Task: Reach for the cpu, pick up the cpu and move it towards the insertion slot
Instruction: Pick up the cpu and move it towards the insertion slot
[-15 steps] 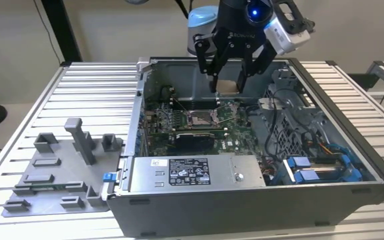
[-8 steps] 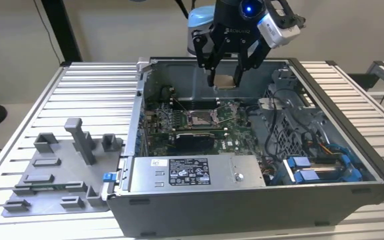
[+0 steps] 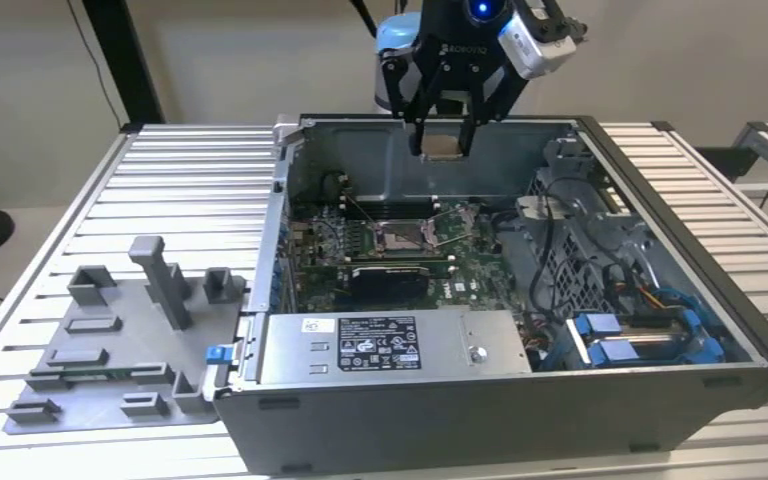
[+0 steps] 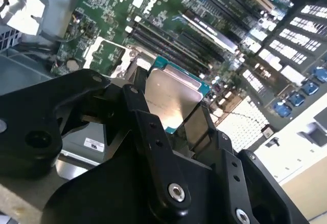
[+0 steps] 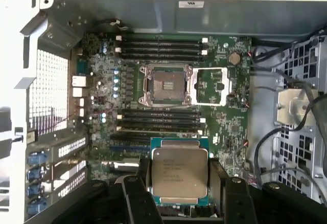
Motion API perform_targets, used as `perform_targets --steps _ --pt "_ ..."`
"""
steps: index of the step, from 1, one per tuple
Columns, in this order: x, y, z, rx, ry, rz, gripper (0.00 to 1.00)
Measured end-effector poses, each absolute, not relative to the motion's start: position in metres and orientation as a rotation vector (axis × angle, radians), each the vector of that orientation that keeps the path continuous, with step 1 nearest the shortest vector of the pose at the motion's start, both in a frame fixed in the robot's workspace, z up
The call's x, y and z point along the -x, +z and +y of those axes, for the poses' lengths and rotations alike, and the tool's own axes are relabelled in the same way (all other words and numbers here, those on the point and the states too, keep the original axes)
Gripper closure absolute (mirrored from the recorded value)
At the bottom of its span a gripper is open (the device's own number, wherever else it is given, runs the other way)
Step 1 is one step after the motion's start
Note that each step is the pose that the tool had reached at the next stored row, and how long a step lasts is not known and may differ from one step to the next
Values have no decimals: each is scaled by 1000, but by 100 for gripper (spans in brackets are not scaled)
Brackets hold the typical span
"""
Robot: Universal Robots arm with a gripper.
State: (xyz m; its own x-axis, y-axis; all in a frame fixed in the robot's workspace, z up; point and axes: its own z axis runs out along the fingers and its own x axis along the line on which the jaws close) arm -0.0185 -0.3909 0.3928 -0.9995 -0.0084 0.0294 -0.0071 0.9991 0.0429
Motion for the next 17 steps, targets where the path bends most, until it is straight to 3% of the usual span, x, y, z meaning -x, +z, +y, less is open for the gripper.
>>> perform_targets --steps 17 --pt "23 384 -309 -12 -66 -3111 100"
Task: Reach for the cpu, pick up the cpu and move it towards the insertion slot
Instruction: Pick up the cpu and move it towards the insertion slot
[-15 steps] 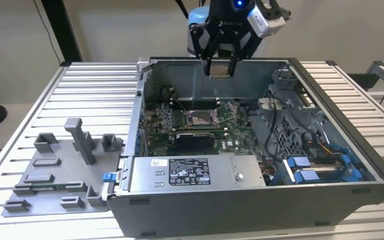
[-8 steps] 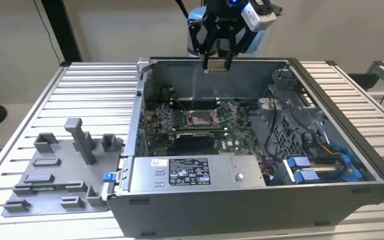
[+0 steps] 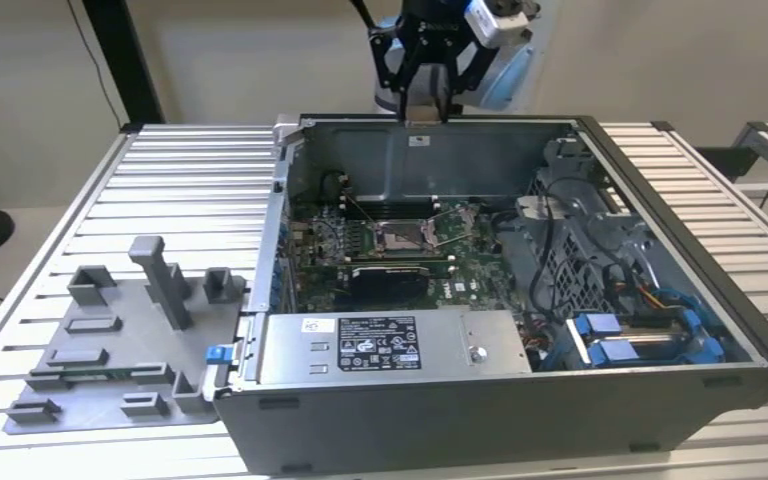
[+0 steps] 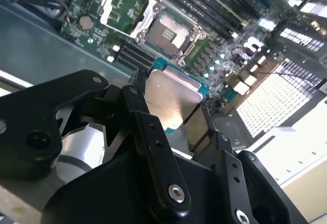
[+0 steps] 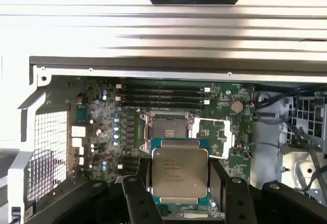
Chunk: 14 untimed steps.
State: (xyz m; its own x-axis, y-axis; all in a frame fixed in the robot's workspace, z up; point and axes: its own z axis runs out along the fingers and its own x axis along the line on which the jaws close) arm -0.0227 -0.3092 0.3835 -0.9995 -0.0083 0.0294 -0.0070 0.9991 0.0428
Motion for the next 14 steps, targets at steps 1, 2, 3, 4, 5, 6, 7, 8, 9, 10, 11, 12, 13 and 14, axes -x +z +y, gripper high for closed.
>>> perform_targets --steps 1,2,3,4,5,6,7,8,9,10,11,12,13,14 --pt "23 383 -306 -12 -67 -3111 100" --pt "23 383 -302 -12 -67 -3111 100" --pt "23 382 -299 -12 -67 -3111 100" --pt "24 382 -295 -12 -67 -3111 100" --pt "24 381 -292 -12 -66 -3111 100" --pt "24 381 -289 -12 -66 -3111 100" --pt "24 381 -287 -12 -67 -3111 100" --pt "24 381 -286 -12 -66 -3111 100" --pt "24 381 -286 -12 -66 -3111 100" --pt "24 381 -286 -12 -66 -3111 100" --pt "24 381 -286 -12 -66 -3111 100" --pt "24 381 -286 -12 -66 -3111 100" --pt "24 381 -286 -12 -66 -3111 100" --pt "24 381 -285 -12 -66 -3111 100"
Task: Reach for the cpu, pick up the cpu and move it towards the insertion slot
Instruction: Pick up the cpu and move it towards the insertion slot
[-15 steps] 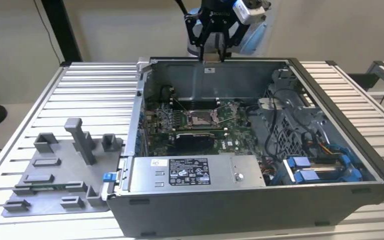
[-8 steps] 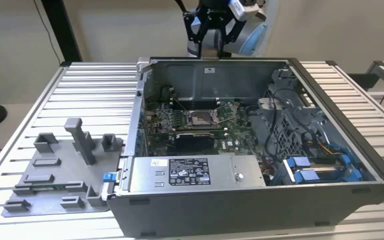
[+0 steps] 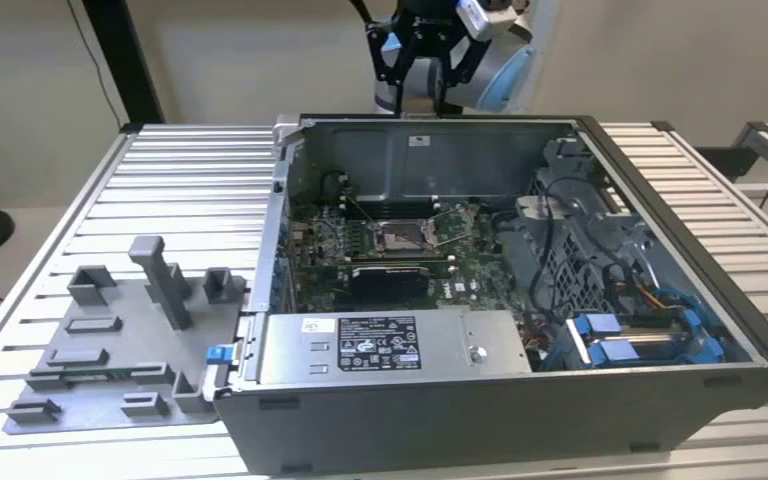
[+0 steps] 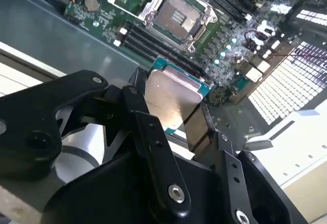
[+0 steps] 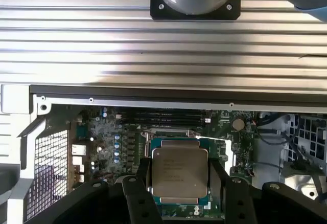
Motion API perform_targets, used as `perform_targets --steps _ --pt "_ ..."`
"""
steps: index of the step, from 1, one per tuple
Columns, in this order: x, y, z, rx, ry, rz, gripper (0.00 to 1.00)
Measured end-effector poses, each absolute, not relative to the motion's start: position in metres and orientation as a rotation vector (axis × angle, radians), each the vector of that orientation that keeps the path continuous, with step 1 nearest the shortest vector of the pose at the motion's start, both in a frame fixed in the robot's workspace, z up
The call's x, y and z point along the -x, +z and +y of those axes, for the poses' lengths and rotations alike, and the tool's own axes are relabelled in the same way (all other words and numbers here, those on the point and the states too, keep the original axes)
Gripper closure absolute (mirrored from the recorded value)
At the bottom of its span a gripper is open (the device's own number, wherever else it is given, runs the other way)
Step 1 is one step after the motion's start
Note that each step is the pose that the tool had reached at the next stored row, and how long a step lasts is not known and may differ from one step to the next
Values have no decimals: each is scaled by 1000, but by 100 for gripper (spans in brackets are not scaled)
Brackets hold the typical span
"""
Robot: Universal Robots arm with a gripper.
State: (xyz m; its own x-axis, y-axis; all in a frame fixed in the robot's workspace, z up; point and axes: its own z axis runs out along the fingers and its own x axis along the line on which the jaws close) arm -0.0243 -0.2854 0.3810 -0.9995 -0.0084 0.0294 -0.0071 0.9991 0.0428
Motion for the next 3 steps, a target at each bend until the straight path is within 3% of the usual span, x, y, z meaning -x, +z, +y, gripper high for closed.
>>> perform_targets --steps 3 --pt "24 381 -285 -12 -67 -3111 100"
